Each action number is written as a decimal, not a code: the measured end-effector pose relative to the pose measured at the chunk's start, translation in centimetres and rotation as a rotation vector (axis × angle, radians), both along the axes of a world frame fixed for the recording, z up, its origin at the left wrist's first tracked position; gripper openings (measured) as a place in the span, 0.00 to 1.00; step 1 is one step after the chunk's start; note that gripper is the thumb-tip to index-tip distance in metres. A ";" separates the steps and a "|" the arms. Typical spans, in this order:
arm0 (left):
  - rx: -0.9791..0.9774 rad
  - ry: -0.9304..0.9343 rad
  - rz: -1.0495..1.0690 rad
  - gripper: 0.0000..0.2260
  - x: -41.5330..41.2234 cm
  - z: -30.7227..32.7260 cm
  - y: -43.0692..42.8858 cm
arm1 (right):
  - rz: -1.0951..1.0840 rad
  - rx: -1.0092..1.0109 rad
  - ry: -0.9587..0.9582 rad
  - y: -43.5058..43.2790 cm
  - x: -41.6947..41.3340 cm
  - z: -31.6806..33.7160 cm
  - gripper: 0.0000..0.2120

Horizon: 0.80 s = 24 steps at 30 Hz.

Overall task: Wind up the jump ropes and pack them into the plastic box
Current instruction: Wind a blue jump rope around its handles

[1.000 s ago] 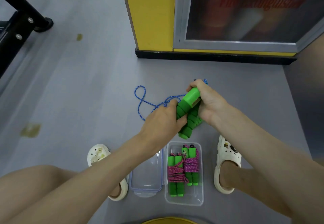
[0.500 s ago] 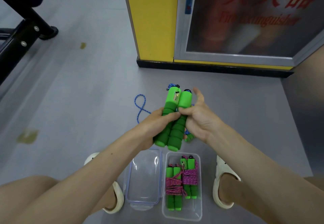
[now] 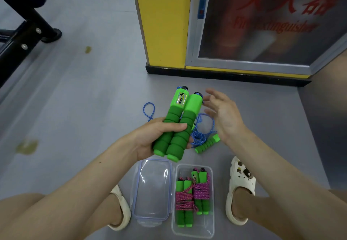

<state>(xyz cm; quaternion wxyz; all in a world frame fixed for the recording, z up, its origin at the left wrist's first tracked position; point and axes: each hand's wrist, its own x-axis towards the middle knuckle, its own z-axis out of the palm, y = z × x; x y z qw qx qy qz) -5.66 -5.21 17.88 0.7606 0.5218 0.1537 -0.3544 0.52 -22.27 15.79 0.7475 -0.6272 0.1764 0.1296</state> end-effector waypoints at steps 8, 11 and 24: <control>-0.089 -0.022 0.047 0.11 -0.7 0.7 0.8 | 0.234 -0.104 0.038 1.6 -1.3 -0.6 0.06; -0.097 -0.026 0.026 0.09 -0.8 0.7 1.0 | 0.201 -0.128 -0.076 1.9 -1.1 -0.6 0.07; -0.307 0.065 -0.093 0.20 -1.3 0.9 2.7 | 0.358 -0.277 -0.327 3.3 -1.2 -1.5 0.17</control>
